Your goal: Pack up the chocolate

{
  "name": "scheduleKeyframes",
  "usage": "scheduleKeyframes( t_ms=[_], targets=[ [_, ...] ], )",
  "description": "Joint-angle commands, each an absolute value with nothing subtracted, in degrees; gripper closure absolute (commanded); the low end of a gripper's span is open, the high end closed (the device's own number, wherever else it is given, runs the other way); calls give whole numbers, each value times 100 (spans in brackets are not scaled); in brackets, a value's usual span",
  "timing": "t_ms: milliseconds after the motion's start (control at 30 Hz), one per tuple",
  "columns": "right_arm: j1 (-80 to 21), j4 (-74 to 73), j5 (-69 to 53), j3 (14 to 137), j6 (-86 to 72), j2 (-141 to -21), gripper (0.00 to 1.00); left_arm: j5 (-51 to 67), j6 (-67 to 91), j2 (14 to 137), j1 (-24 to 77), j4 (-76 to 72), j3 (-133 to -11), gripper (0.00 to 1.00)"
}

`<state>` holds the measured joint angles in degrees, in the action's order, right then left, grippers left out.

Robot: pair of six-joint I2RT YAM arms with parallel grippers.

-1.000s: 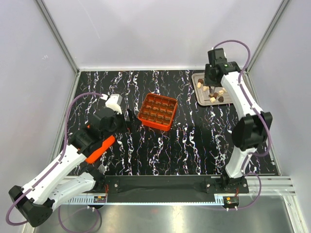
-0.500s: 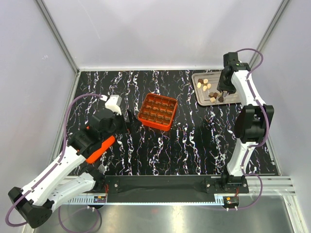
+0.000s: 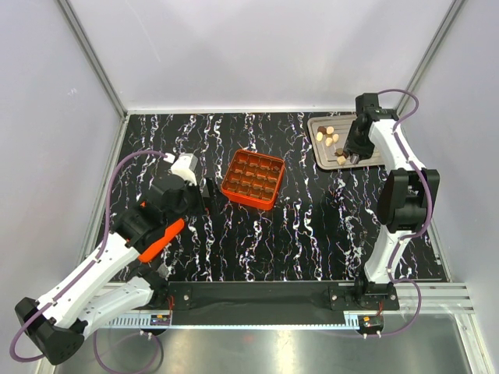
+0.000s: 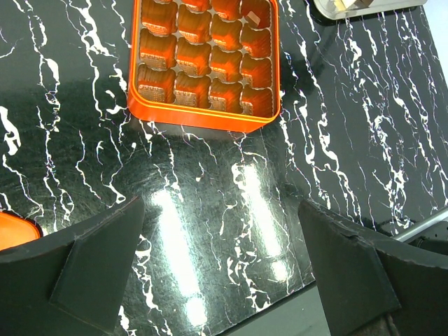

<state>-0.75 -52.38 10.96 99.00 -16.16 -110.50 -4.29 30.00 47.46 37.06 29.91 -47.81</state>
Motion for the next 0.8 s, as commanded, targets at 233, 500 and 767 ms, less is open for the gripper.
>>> scheduleKeyframes(
  t_ms=[233, 500, 767],
  targets=[
    [-97, -4939, 1081, 9923, -1652, -10916, 55, -378, 2971, 4746, 3709, 2716, -4799, 1],
    [-53, -4904, 1081, 9949, -1591, -10986, 61, -413, 2962, 4746, 3709, 2716, -4790, 1],
    [-26, -4904, 1072, 9931, -1565, -10951, 67, -422, 2962, 4737, 3709, 2742, -4781, 1]
  ],
)
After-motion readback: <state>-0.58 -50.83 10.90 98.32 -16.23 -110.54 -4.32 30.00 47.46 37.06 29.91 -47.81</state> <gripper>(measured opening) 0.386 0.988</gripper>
